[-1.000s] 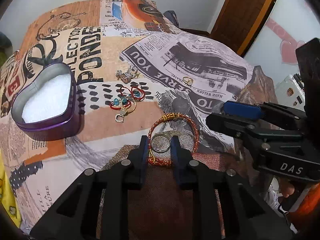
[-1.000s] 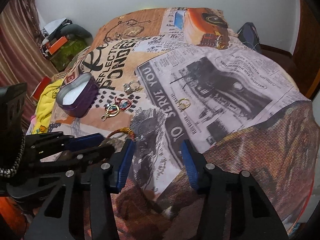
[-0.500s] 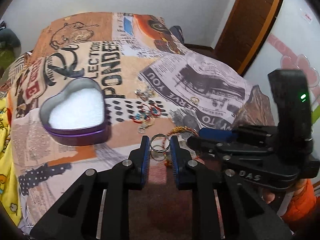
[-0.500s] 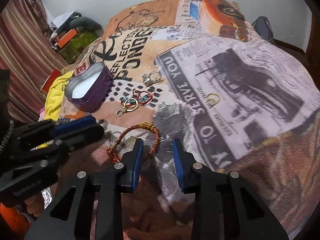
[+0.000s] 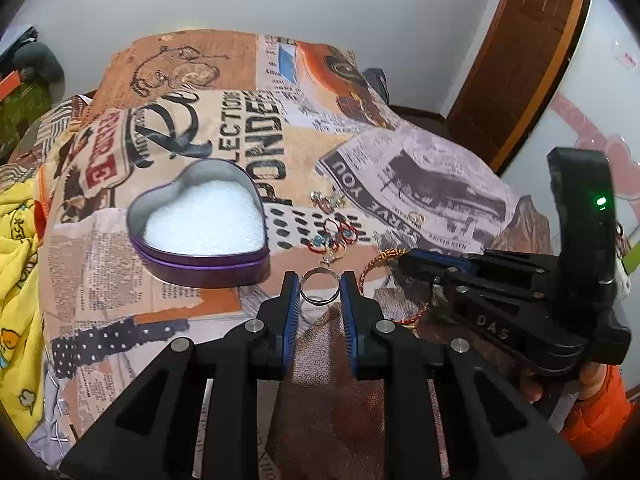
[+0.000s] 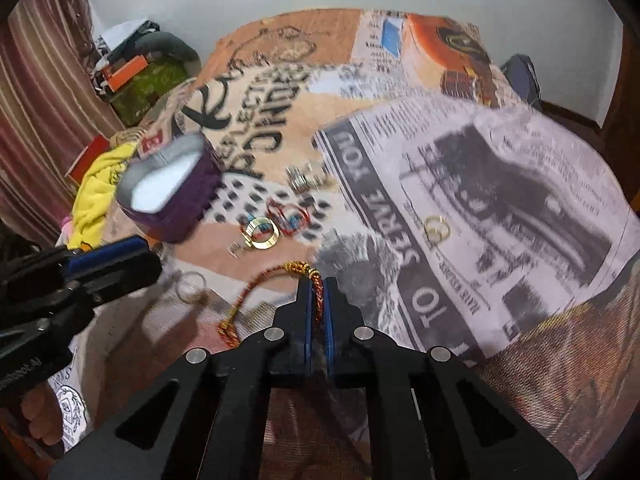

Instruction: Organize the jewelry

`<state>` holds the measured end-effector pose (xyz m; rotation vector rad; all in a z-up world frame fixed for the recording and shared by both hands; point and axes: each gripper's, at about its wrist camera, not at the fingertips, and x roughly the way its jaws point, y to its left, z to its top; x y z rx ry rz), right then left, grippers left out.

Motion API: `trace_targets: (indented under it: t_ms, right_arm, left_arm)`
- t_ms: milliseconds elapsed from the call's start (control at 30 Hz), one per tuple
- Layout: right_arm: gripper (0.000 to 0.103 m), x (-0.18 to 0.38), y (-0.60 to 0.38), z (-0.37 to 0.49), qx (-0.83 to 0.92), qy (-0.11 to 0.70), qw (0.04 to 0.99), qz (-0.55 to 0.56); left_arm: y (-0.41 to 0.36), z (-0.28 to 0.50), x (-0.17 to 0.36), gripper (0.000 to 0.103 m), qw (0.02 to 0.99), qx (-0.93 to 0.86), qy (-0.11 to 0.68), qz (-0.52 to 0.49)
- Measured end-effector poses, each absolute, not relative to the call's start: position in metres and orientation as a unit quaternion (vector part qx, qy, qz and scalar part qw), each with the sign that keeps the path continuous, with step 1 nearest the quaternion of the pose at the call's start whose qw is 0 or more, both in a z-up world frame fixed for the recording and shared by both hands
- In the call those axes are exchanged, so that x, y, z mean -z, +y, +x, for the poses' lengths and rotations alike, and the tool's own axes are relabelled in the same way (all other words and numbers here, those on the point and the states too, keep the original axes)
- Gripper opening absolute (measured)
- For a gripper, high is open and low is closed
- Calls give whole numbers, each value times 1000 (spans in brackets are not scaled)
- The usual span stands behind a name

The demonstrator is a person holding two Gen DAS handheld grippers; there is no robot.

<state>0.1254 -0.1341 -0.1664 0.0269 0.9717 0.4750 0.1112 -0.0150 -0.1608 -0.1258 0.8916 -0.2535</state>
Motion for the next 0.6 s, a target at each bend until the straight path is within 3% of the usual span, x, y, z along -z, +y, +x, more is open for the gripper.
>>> trace_targets:
  t_ms: [367,500,600]
  right_arm:
    - [4,105,-117,113,-245,389,888,-3]
    - [4,107,-115,118,-251,410,877,7]
    - [17,126,-118,122,-237,454,859,16]
  left_arm:
    - [12,96,134,20,914,100,387,-72]
    - [21,92,128,20,918,91,378,-75]
    - [25,88,128,20,919,89,377,-75]
